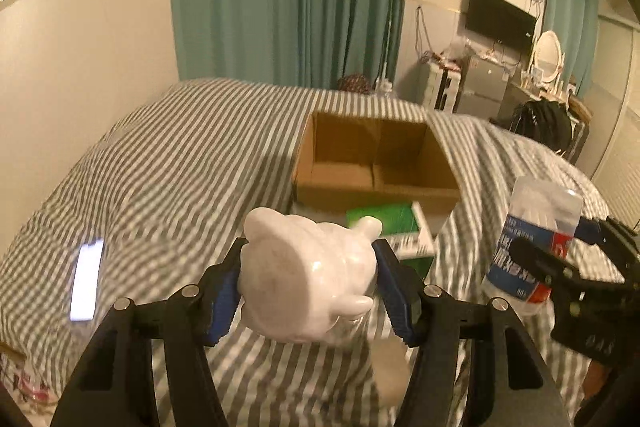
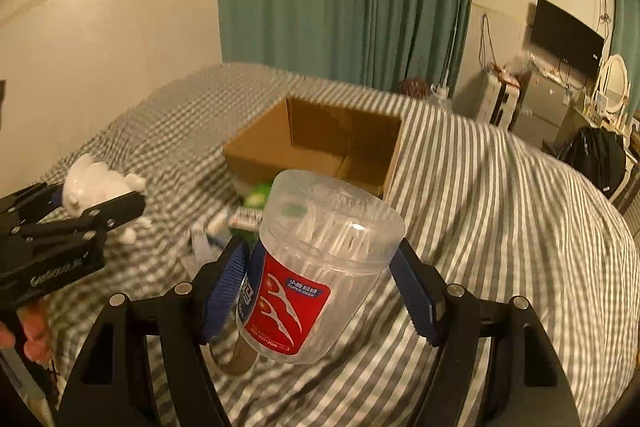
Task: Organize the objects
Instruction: 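Drop the toy figure and swab jar into the cardboard box with both grippers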
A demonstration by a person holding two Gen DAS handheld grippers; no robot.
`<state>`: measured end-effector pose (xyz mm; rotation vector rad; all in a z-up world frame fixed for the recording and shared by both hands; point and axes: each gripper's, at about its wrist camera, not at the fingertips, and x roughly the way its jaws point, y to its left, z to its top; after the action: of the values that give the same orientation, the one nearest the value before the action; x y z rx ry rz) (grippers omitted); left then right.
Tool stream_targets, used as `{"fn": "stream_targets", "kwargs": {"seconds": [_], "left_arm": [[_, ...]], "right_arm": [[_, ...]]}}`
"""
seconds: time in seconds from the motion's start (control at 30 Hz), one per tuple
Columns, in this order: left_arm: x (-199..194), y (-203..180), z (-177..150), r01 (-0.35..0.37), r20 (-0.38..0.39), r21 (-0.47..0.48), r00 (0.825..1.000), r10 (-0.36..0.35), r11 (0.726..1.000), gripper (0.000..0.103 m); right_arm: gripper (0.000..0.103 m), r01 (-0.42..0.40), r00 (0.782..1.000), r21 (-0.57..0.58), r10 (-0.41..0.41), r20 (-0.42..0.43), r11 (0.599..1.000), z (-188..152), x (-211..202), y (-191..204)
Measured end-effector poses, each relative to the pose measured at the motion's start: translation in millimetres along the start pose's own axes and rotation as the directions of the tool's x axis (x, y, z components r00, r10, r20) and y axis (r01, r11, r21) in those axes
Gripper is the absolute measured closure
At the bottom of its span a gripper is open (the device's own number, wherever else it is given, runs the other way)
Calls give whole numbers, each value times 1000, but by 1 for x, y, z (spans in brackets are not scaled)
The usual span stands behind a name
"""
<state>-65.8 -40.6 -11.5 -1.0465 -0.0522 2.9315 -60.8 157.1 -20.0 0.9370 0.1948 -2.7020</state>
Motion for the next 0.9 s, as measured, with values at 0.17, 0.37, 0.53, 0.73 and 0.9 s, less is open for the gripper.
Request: {"fn": "stream_targets", "kwargs": {"seconds": [0.17, 0.37, 0.53, 0.73, 0.9], "left_arm": [[12, -12, 48, 32, 69, 24, 997, -34, 999, 40], [71, -24, 100, 63, 68, 61, 995, -67, 996, 40], [140, -30, 113, 47, 14, 79, 999, -48, 996, 40], [189, -35, 102, 58, -40, 96, 998, -55, 994, 38], [178, -37, 90, 43, -4, 143, 999, -42, 989, 10]], "right_arm": [[31, -14, 999, 4, 14, 45, 1000, 29, 8, -10], [32, -14, 996, 20, 12, 88, 1000, 75, 35, -31], [32, -14, 996, 57, 9, 84, 998, 109, 87, -53], [32, 12, 1000, 88, -15, 25, 996, 116, 151, -66], [13, 25, 999, 123, -29, 34, 992, 111, 153, -72]]}}
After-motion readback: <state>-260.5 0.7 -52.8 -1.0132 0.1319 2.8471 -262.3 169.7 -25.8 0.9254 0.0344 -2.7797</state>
